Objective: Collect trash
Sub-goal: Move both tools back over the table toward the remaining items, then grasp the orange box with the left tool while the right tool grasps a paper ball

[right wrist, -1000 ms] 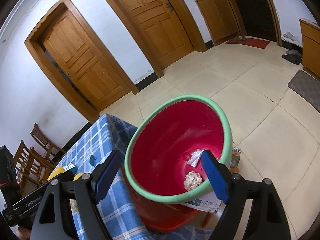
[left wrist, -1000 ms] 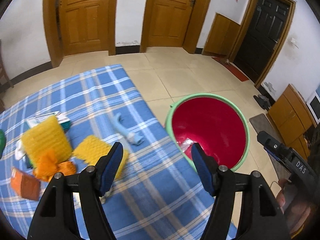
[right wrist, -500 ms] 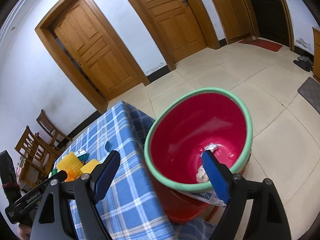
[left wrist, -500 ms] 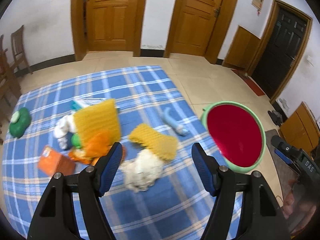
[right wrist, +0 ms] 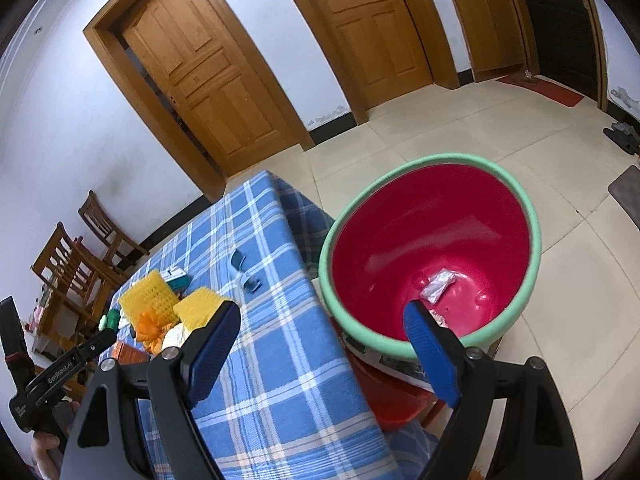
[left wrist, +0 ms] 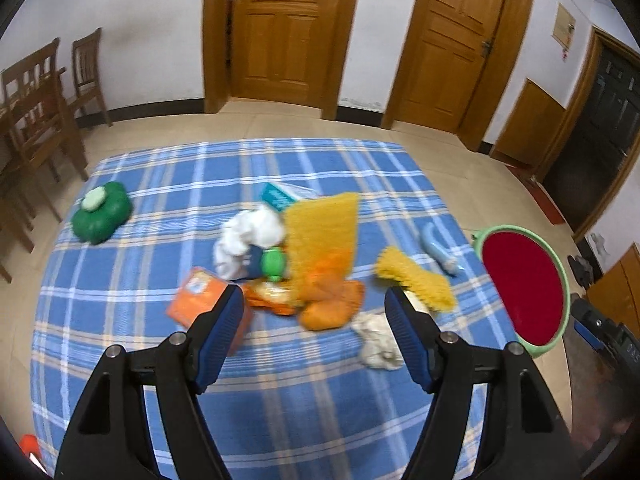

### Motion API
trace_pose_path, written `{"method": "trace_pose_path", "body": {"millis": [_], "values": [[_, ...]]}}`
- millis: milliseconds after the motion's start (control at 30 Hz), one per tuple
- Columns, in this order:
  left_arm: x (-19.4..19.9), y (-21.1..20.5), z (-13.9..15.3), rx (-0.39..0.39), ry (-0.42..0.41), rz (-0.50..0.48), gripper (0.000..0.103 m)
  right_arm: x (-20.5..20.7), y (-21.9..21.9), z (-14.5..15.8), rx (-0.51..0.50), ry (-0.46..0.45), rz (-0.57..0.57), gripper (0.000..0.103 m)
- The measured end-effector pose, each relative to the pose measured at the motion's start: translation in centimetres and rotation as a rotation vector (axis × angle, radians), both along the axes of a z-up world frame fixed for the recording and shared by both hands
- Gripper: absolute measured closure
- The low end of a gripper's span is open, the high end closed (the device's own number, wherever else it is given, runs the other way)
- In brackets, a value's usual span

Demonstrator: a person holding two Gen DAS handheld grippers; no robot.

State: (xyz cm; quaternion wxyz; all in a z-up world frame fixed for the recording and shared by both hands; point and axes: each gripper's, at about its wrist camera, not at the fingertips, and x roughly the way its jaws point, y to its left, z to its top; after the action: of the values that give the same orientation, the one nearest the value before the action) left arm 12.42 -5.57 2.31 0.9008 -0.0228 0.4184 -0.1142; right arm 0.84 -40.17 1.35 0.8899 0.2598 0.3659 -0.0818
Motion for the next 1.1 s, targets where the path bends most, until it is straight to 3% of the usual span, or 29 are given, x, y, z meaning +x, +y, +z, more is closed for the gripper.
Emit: {"method": "trace_pose_path", "body": {"millis": [367, 800, 967, 1033, 1100], "values": [[1.0, 4.4, -1.7, 0.050, 0.013, 0.113, 0.028, 1.2, 2.2, -1.3, -0.001, 0.054, 0.054, 0.017], [2.3, 5.2, -5.0, 0.036, 0.086, 0.129, 0.028, 2.3, 4.6, -2.5, 0.001, 0.099, 0.106, 0.017], [2.7, 5.4, -5.7, 0.020, 0.075, 0.134, 0.028, 3.1, 5.7, -3.2, 0.002, 0.116, 0.145, 0.017], [2.8, 5.4, -5.8, 0.008, 0.064, 0.124, 0.032, 3.5, 6.2, -3.5, 0.002, 0.130, 0.156, 0.017], [2.9, 5.4, -6.0, -0.002, 0.062, 0.111, 0.043, 3.7, 6.6, -3.7, 0.002, 0.138, 0.165, 0.017]]}}
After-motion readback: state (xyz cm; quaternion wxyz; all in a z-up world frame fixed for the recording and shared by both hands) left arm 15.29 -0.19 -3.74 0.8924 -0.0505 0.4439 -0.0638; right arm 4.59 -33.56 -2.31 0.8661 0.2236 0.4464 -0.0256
